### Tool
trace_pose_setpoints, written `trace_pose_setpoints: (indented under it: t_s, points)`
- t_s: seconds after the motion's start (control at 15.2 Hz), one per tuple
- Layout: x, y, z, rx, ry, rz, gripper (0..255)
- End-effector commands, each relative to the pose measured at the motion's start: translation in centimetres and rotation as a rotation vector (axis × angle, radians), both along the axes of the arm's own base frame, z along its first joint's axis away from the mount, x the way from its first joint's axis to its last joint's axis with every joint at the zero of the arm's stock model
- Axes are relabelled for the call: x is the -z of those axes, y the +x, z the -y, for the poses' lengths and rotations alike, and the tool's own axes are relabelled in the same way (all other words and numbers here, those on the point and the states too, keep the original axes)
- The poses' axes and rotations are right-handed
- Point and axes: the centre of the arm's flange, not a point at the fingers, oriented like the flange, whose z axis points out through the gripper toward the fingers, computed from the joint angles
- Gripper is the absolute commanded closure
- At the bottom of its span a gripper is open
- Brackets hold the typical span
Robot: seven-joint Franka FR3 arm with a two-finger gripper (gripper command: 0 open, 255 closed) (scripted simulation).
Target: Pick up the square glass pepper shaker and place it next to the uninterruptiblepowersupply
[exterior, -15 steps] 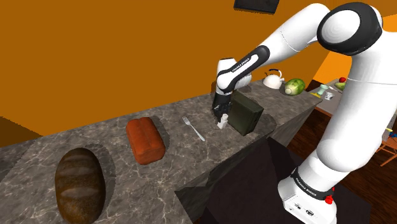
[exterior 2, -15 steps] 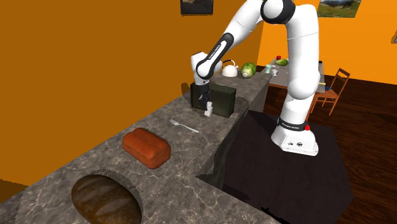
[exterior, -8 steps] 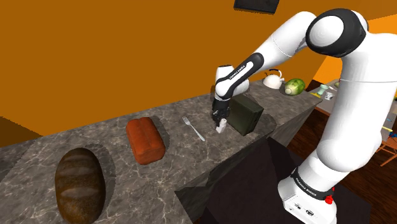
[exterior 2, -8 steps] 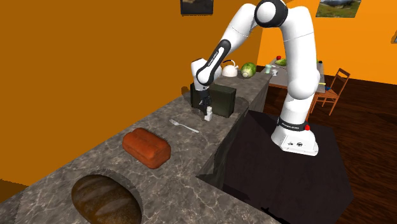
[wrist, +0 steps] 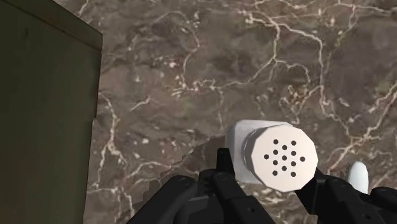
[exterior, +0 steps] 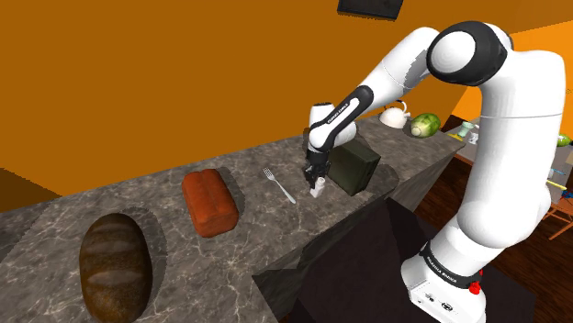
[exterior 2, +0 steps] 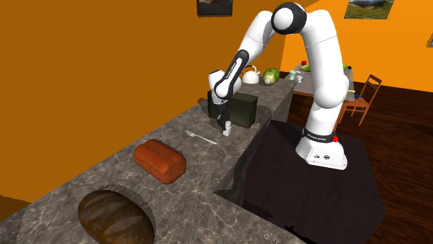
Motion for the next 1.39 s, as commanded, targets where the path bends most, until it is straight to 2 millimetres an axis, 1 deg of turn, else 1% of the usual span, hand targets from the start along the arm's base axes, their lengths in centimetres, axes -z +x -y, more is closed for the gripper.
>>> trace_pose_setpoints:
  t_s: [0.0, 0.26, 0.33, 0.66, 0.86, 0.92, 1.32]
  points:
    - [0.1, 0.0, 0.0, 0.000, 0.000, 0.000, 255]
    - [0.1, 0.0, 0.0, 0.000, 0.000, 0.000, 255]
    - [0.1, 0.0, 0.0, 0.000, 0.000, 0.000, 0]
    - [0.1, 0.0, 0.0, 0.000, 0.000, 0.000, 0]
    - [-3.7, 0.9, 0.0, 0.000, 0.000, 0.000, 0]
    - [-4.7, 1.1, 0.0, 0.000, 0.000, 0.000, 0]
    - [-4.7, 1.1, 0.0, 0.000, 0.000, 0.000, 0]
